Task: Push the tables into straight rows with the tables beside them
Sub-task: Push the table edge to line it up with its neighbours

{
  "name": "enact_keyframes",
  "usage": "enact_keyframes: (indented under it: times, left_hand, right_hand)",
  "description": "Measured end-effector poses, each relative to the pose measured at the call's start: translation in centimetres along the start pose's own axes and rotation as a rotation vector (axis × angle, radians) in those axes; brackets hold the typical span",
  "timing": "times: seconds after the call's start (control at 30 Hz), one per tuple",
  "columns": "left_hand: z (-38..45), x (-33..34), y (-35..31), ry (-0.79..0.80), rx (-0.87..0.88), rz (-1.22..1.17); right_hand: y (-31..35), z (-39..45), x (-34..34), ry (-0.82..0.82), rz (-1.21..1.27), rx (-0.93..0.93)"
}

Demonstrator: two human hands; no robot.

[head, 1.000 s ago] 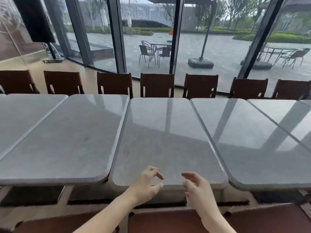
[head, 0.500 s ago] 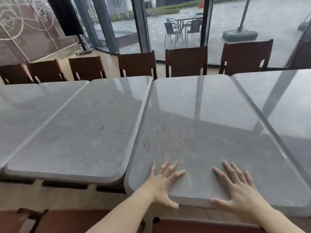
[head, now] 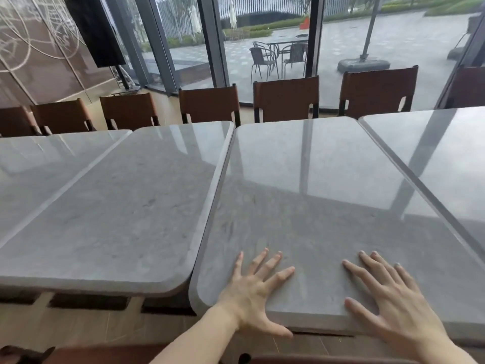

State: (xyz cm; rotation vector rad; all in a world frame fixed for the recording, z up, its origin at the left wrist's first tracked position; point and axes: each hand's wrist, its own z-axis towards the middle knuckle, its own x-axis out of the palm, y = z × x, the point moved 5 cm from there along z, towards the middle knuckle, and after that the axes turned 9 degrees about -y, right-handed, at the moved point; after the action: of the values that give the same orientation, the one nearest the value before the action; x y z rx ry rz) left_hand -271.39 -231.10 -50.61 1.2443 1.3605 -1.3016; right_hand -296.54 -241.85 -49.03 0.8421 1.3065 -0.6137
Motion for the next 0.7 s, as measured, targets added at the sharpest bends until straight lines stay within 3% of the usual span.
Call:
enact_keyframes:
  times: [0.27,0.7]
  left_hand:
    - [-0.1,0.4,-0.2,-0.034,-0.016,0.127]
    - [-0.1,0.3,0.1,-0.103,-0.033,0.048]
  right_hand:
    - [2.3,-0.2,0.8,-0.064,-0.03,0.111]
    - [1.8,-0.3,1.1,-0.196,-0.045,0.112]
